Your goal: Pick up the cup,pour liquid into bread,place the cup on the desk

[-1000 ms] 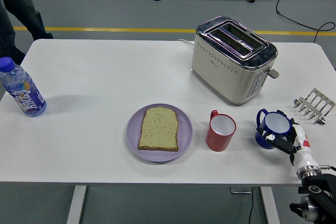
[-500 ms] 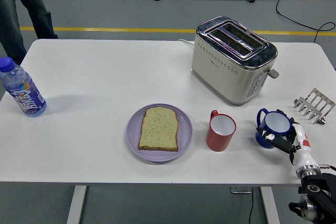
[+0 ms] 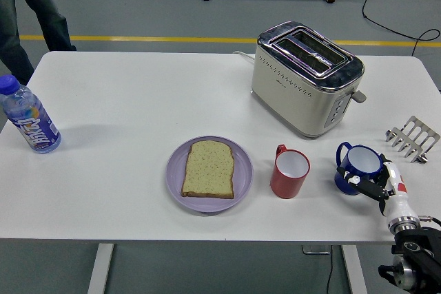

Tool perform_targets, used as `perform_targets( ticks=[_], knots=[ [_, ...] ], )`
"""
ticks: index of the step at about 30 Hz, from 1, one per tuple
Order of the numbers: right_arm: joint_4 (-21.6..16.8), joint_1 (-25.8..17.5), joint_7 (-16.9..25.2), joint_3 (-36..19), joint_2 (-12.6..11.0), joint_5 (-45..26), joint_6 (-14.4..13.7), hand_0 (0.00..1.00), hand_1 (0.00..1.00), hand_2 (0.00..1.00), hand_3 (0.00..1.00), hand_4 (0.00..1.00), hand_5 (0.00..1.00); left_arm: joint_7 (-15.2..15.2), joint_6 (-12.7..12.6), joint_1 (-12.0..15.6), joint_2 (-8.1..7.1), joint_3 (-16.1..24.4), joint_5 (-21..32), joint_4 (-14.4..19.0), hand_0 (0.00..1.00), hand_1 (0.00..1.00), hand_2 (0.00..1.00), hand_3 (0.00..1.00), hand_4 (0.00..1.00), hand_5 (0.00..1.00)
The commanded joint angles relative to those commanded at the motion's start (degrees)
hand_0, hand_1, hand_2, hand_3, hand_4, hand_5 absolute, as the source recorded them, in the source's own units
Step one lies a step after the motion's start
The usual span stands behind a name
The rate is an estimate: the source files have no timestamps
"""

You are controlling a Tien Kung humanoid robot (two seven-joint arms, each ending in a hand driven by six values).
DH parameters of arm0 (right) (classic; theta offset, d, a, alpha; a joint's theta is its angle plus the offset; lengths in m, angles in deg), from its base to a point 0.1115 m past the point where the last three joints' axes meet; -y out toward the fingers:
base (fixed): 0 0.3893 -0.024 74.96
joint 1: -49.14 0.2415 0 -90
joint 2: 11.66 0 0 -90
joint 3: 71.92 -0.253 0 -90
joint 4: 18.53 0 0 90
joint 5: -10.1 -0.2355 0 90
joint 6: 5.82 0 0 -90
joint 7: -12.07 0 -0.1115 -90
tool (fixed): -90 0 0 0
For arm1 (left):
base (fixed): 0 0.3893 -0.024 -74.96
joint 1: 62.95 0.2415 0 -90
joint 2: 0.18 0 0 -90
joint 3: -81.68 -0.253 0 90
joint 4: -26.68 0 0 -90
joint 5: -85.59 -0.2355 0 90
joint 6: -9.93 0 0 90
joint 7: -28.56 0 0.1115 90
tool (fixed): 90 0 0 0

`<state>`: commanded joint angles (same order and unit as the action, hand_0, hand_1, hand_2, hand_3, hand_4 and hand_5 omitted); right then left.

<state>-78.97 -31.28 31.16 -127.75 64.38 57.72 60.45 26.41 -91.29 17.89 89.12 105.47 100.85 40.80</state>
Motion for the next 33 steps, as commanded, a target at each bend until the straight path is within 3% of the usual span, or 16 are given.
perform_targets(
  ticks=[8,9,14,15,33],
  knots=[
    [0.37,0.19,1.14,0.32,0.05,-1.63,-0.07,0.641,0.574,0.638,0.713,0.841,0.002,0.00,0.02,-0.04,-0.01,-0.08,0.03,0.01,0.690,0.756,0.773,0.611,0.396,0.998],
    [0.41,0.19,1.27,0.36,0.05,-1.85,-0.04,0.596,0.531,0.598,0.664,0.755,0.002,0.00,0.02,-0.04,-0.01,-0.08,0.02,0.01,0.690,0.756,0.773,0.611,0.396,0.998],
    [0.44,0.17,1.85,0.38,0.05,-2.68,0.12,0.596,0.531,0.598,0.664,0.755,0.002,0.02,0.01,-0.02,-0.01,-0.05,-0.06,0.02,0.690,0.756,0.773,0.611,0.396,0.998],
    [0.43,0.16,1.94,0.38,0.04,-2.81,0.15,0.576,0.505,0.572,0.628,0.713,0.002,0.04,-0.01,-0.01,-0.01,-0.02,-0.10,0.02,0.690,0.756,0.773,0.611,0.396,0.998],
    [-0.10,-0.34,2.21,-0.60,0.07,-2.74,-1.06,0.518,0.462,0.544,0.602,0.707,0.002,0.43,-0.24,0.17,0.06,0.81,-1.42,0.07,0.690,0.756,0.773,0.611,0.396,0.998]
  ],
)
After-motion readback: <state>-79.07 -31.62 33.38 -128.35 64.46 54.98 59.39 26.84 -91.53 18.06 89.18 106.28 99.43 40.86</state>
